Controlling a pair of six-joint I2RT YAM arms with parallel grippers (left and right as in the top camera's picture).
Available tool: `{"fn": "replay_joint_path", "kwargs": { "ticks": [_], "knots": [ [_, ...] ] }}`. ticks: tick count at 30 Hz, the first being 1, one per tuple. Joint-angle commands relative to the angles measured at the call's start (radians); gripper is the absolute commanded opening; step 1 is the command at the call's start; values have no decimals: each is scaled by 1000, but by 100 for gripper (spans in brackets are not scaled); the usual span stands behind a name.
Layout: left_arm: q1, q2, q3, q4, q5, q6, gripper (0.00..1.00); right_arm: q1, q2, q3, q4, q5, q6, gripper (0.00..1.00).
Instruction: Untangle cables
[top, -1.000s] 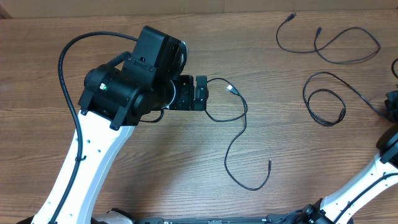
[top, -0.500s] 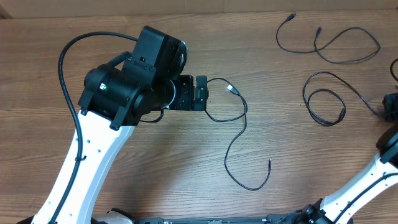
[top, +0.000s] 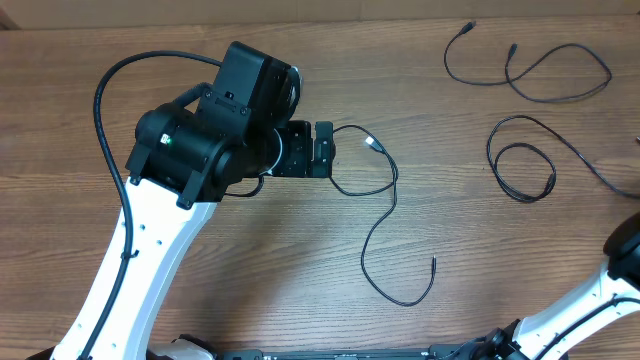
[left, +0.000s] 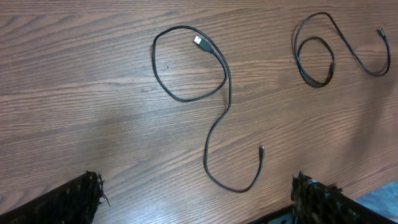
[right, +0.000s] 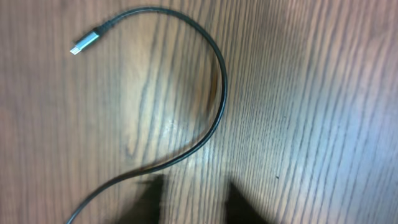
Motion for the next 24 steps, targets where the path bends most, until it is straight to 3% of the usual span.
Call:
{"fn": "replay_joint_path", "kwargs": {
  "ticks": [1,11,24],
  "knots": [
    [5,-17,1,1,-6,-14,100,2,-12,-16,7,22,3,76],
    [5,-17,1,1,-6,-14,99,-17,9,-327,287,63,3,81],
    [5,-17,1,1,-6,-14,100,-38,10,-443,476,43,-54,57]
  ]
}}
